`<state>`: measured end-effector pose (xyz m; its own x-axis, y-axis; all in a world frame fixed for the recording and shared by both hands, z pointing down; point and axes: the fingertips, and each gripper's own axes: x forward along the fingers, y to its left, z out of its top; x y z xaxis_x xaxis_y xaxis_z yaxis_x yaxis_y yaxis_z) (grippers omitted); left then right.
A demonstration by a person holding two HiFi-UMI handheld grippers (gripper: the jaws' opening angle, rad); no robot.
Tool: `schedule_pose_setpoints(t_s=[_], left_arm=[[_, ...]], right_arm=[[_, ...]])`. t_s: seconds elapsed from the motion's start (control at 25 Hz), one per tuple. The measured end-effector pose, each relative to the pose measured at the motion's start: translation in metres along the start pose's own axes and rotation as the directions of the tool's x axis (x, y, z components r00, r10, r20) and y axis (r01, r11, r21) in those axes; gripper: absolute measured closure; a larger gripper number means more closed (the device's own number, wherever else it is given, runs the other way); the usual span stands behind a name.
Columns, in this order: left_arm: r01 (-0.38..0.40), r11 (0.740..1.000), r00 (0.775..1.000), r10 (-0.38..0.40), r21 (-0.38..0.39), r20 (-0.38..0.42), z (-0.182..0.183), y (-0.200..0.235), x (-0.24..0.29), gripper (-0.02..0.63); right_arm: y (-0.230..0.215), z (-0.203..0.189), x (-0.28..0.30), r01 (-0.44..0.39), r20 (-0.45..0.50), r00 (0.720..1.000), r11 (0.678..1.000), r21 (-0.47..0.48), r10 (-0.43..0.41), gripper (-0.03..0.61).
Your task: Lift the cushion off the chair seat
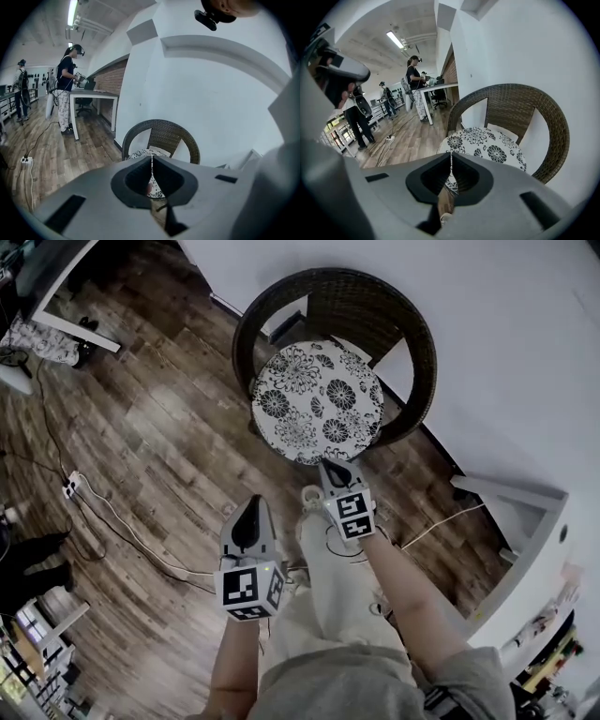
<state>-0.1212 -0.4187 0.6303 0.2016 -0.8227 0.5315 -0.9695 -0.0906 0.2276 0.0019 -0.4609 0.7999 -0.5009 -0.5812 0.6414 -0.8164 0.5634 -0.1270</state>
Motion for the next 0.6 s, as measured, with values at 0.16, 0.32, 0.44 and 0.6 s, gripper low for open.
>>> schedule_pose_setpoints(t_s=[0.16,0.32,0.44,0.6], left_arm=[[-0.005,1.000,1.000,0.005,-0.015,-0.015,-0.010,0.006,0.018,0.604],[-0.010,1.000,1.000,0.009,-0.018,-0.026,-0.019,0.012,0.036,0.604],[-0.013,1.000,0.999,0.012,-0.025,-0.034,-0.025,0.016,0.047,0.603],[-0.019,0.999,0.998,0.018,-0.031,-0.054,-0.034,0.020,0.062,0.603]], right_arm=[[-0.008,-0.032,0.026,-0.006,-0.066,0.998,1.000,-0.010,0.005,0.567],[-0.014,-0.062,0.050,-0.010,-0.128,0.992,1.000,-0.014,0.008,0.539],[-0.017,-0.086,0.065,-0.020,-0.174,0.985,1.000,-0.012,0.018,0.513],[-0.018,-0.115,0.081,-0.034,-0.236,0.971,0.999,-0.020,0.028,0.490]])
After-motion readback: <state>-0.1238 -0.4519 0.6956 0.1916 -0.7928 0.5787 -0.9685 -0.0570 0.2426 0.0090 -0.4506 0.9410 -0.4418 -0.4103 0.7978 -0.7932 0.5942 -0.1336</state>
